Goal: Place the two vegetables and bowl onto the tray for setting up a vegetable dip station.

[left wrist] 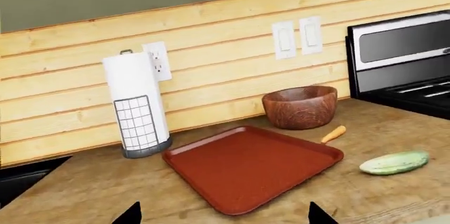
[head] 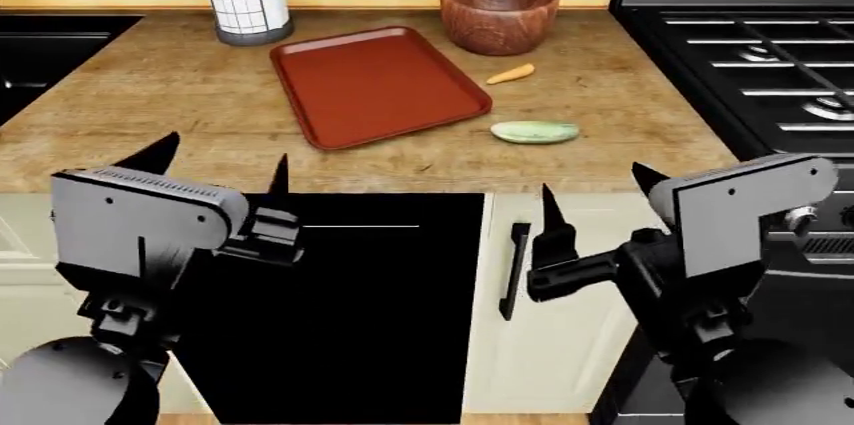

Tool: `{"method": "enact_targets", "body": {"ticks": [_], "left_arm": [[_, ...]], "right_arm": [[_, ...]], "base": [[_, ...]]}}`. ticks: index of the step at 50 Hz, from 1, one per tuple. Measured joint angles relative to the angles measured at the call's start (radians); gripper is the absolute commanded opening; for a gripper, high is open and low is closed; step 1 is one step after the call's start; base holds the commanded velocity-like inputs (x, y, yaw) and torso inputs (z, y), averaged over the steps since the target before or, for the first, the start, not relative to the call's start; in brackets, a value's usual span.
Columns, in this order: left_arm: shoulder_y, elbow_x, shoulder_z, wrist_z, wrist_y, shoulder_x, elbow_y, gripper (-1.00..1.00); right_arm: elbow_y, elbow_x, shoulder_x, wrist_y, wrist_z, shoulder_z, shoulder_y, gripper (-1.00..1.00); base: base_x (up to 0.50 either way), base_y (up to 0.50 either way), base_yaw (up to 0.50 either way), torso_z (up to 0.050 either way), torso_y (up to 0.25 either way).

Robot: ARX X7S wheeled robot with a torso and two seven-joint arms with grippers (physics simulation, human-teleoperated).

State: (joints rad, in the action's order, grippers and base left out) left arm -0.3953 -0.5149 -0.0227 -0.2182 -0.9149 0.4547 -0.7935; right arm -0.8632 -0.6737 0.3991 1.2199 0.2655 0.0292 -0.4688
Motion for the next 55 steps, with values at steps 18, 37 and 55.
{"method": "enact_targets", "body": {"ticks": [18,37,55], "left_arm": [[-0.721,-0.235,-0.054,0.049,-0.440,0.093,0.066,1.00],[-0.980,-0.154,-0.262,0.148,-0.362,0.171,0.291,1.00],[-1.025,-0.112,-0.329,0.179,-0.304,0.197,0.368,1.00]], "right_arm": [[0.241,-0.774,0.230,0.269,0.405,-0.119,-0.683,1.00],[0.372,-0.695,0.310,0.235,0.201,-0.305,-0.961,1.00],[0.440,-0.578,0.331,0.199,0.080,-0.435,-1.059,1.00]], "base": [[0.00,0.00,0.00,0.000,0.000],[0.36,-0.01,0.00,0.000,0.000],[0.50,-0.02,0.00,0.000,0.001]]}}
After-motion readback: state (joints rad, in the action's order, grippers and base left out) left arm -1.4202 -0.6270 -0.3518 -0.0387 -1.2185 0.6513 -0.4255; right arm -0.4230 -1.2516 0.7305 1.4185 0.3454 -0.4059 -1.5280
